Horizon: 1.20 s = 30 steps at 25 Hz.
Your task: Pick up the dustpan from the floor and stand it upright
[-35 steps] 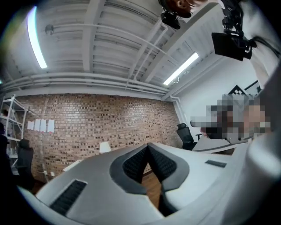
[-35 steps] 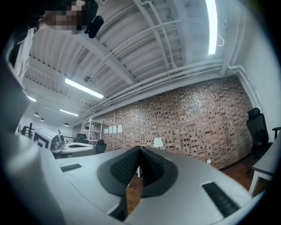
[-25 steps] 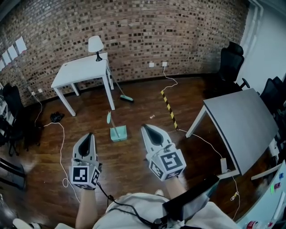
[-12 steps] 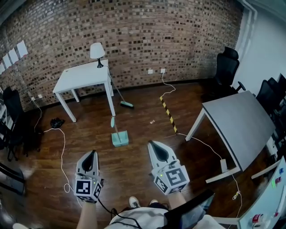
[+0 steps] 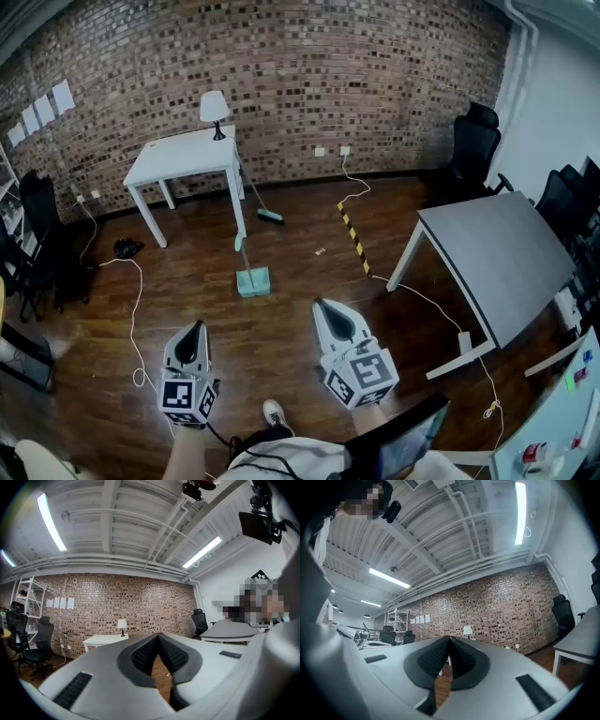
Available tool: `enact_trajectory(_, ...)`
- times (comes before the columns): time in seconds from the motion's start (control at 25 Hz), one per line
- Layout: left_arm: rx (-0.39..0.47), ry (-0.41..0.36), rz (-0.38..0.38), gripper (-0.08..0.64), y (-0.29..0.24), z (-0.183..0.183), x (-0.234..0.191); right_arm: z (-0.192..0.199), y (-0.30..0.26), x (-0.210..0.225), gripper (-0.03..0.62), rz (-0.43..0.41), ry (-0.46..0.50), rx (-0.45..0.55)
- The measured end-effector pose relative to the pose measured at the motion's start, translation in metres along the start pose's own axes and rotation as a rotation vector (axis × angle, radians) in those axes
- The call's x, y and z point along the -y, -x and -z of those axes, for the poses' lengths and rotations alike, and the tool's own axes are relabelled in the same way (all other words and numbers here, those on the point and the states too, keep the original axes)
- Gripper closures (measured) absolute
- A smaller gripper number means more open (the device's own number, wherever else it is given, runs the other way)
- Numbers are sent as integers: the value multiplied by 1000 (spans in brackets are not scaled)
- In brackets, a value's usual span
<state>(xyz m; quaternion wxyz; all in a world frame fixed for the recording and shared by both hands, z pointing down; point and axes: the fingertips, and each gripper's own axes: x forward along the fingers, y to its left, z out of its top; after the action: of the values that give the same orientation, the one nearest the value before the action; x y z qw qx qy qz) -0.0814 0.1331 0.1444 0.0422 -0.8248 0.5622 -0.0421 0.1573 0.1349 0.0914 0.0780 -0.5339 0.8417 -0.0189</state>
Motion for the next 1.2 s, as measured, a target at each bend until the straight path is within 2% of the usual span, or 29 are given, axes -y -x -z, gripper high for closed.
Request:
enact_trajectory(0.32,23,-25,-28,563,103,-10,82,-15,130,-32,604,-77,30,28)
enact_trajectory(0.48,2,-15,-11,563,159,-8,127,-11,201,-42,604,-78,27,0)
enact_trajectory(0.6,-8,-24,-9,563,190,-12,142,-14,235,-51,604,-69,16,-7)
enact_trajectory(0.84,-9,-34,30,563,215,-17,157,-19,260,-65,604,-49,12,-4)
enact_trajectory(1.2,36,-38,83,563,196,-28,136,-27,234,-86,604,-27,63,15)
